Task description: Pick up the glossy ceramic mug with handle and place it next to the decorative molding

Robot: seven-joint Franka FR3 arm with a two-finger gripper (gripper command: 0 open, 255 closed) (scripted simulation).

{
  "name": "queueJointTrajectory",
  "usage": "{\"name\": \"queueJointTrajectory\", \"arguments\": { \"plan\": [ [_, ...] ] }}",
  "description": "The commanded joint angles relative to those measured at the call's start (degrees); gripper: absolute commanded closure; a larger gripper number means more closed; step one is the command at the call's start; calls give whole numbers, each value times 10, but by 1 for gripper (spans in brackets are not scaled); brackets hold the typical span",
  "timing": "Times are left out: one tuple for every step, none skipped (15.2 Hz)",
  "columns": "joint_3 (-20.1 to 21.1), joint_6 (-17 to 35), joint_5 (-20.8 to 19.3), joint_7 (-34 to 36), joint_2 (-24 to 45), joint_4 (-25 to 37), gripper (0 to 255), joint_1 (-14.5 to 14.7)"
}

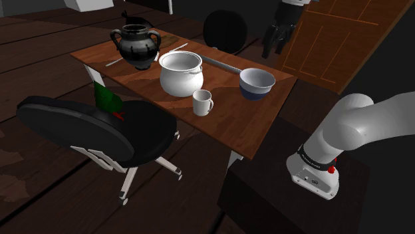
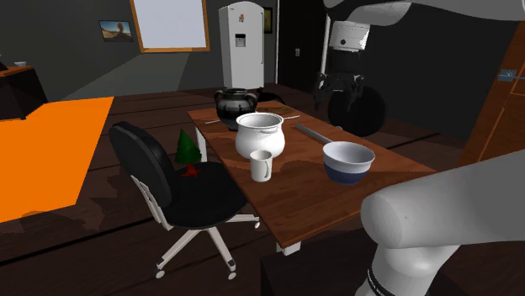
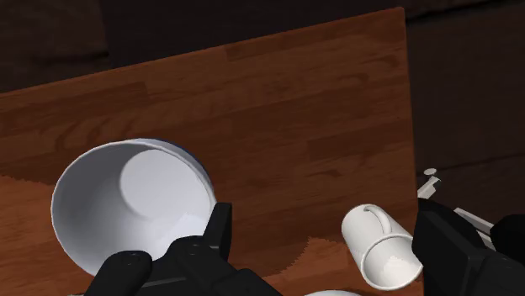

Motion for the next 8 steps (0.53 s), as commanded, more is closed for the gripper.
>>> {"name": "queueJointTrajectory", "arguments": {
  "plan": [
    [0,0,0,0,0,0,0,0],
    [5,19,3,2,12,-7,0,2],
    [10,38,5,4,24,-13,0,5],
    [14,57,7,7,37,-18,0,7],
    [19,75,9,9,51,-22,0,9],
    [24,94,11,11,65,-26,0,12],
    [29,112,13,13,80,-28,0,14],
    [33,131,15,16,96,-30,0,16]
  ]
}}
